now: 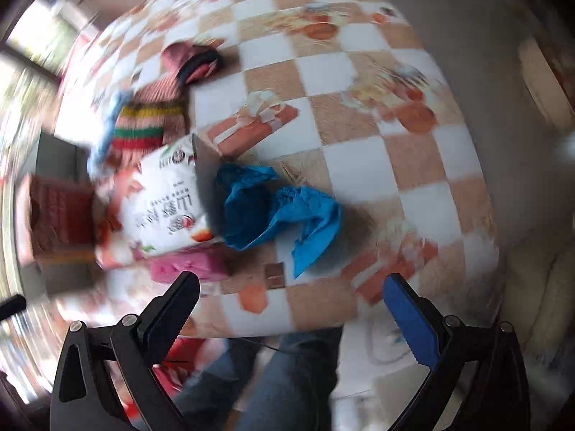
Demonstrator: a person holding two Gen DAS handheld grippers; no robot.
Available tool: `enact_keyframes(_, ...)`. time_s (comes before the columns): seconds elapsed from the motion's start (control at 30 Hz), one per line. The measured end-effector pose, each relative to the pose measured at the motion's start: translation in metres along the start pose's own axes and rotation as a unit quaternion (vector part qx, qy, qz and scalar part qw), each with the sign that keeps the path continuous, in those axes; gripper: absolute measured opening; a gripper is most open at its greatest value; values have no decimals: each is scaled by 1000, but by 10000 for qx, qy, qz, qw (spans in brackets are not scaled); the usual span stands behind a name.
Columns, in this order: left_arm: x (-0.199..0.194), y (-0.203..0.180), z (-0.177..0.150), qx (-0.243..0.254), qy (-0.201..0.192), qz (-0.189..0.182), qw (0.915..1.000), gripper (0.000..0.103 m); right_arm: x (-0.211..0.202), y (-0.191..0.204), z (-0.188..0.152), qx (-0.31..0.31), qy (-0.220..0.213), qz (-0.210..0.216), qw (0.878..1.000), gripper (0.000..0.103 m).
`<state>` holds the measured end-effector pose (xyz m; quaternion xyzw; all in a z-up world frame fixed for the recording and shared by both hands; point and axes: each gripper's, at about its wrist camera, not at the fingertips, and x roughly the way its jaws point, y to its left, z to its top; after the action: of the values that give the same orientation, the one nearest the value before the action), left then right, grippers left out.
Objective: Organize soft objects
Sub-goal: 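Move both tools from the box over the pile of soft items, then grasp the pink foam sponge with the left tool while the right tool grasps the blue shoe covers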
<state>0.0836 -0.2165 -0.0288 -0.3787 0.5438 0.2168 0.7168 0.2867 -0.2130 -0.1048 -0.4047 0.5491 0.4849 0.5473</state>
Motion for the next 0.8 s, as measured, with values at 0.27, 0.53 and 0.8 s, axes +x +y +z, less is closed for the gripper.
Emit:
enact_keyframes(0.27,70,-5,7,-2154,-219,399,9755,103,40,2,19,-2178,283,249,9753,103)
enact_keyframes(0.53,116,-28,12,-2095,-850,1971,9540,103,55,0,22,-2680,311,609,9610,103)
enact_keyframes(0.8,142,-16,15,-2060,-901,2207,9491,103,78,16,42,-3156,391,675,9457,103)
